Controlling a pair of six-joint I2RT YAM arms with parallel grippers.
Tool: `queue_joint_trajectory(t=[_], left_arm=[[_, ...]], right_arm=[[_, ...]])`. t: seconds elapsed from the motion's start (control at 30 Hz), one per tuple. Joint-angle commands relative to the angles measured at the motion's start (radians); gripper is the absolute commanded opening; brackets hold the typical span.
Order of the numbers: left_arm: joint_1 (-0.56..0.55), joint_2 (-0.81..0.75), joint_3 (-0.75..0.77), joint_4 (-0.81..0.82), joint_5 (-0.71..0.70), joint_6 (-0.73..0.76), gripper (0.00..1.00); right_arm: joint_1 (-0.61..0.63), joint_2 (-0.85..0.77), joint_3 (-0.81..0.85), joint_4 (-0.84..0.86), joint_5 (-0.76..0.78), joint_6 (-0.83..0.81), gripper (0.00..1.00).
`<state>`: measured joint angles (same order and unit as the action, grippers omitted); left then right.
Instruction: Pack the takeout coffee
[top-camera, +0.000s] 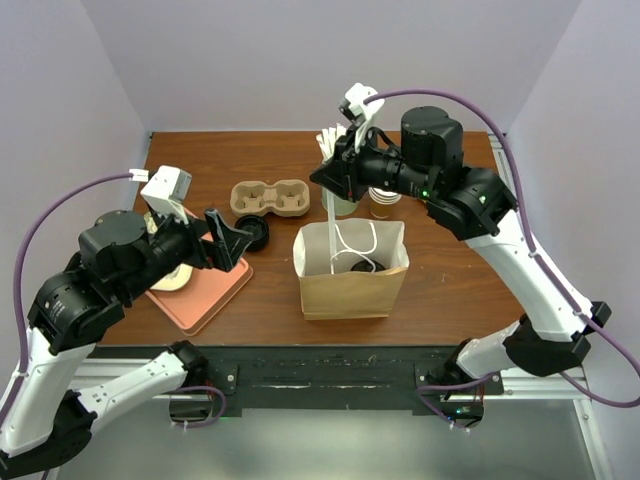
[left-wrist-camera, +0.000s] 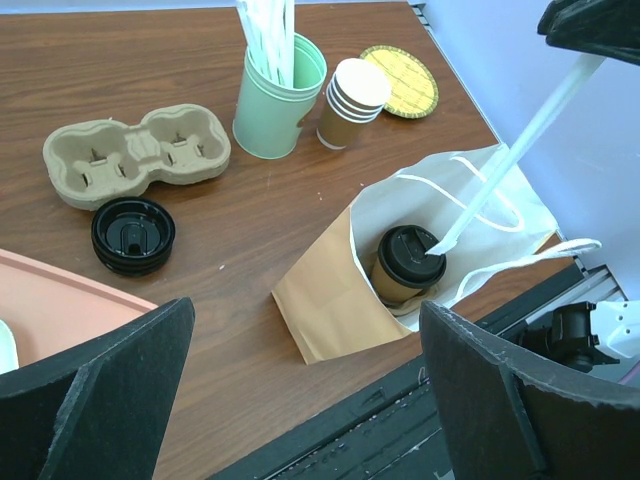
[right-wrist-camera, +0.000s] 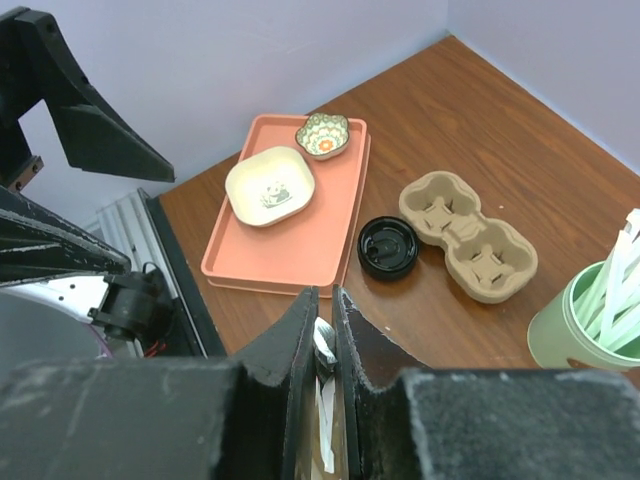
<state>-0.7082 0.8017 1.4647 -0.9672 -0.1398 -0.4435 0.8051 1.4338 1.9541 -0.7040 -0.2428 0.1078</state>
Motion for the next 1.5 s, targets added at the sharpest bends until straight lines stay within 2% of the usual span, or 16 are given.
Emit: queue_joint_trajectory(t=[0.0, 0.13, 0.2, 0.23, 0.33, 0.37, 0.5, 0.53, 0.7, 0.83, 0.93, 1.1, 1.47], left_arm=[[-0.004, -0.015, -0.018, 0.025, -0.014, -0.007, 1.0], [-0.002, -0.021, -0.038, 0.036, -0.014, -0.017, 1.0], [-0.002, -0.027, -0.047, 0.042, -0.011, -0.02, 1.0], [-0.002, -0.029, -0.049, 0.047, -0.011, -0.023, 1.0], [-0.002, -0.03, -0.049, 0.056, -0.014, -0.027, 1.0], [-0.002, -0.032, -0.047, 0.059, -0.012, -0.026, 1.0], [-0.002, -0.021, -0.014, 0.085, 0.009, -0.011, 1.0], [-0.002, -0.019, -0.007, 0.093, 0.014, -0.009, 1.0], [-0.002, -0.015, 0.025, 0.143, 0.049, 0.026, 1.0], [-0.002, -0.021, 0.011, 0.176, 0.057, 0.029, 1.0], [-0.002, -0.032, -0.006, 0.203, 0.066, 0.022, 1.0], [-0.002, -0.061, -0.055, 0.251, 0.065, 0.022, 1.0], [-0.002, -0.061, -0.064, 0.257, 0.077, 0.019, 1.0]], right_arm=[[0.022, -0.018, -0.038, 0.11, 0.02, -0.026, 0.15], [0.058, -0.001, -0.066, 0.139, 0.022, -0.023, 0.22], [0.062, 0.007, -0.067, 0.135, 0.011, -0.013, 0.31], [0.063, 0.011, -0.066, 0.13, 0.011, 0.003, 0.39], [0.063, 0.011, -0.052, 0.104, 0.022, 0.03, 0.48], [0.063, 0.005, -0.035, 0.095, 0.034, 0.039, 0.55], [0.063, -0.03, 0.017, -0.01, 0.154, 0.136, 0.76], [0.063, -0.045, 0.017, -0.023, 0.181, 0.182, 0.98], [0.063, -0.206, -0.092, -0.035, 0.235, 0.327, 0.99], [0.063, -0.325, -0.2, -0.089, 0.368, 0.545, 0.99], [0.063, -0.384, -0.241, -0.166, 0.457, 0.639, 0.99], [0.063, -0.427, -0.253, -0.239, 0.516, 0.665, 0.99], [0.063, -0.457, -0.288, -0.244, 0.524, 0.67, 0.99]])
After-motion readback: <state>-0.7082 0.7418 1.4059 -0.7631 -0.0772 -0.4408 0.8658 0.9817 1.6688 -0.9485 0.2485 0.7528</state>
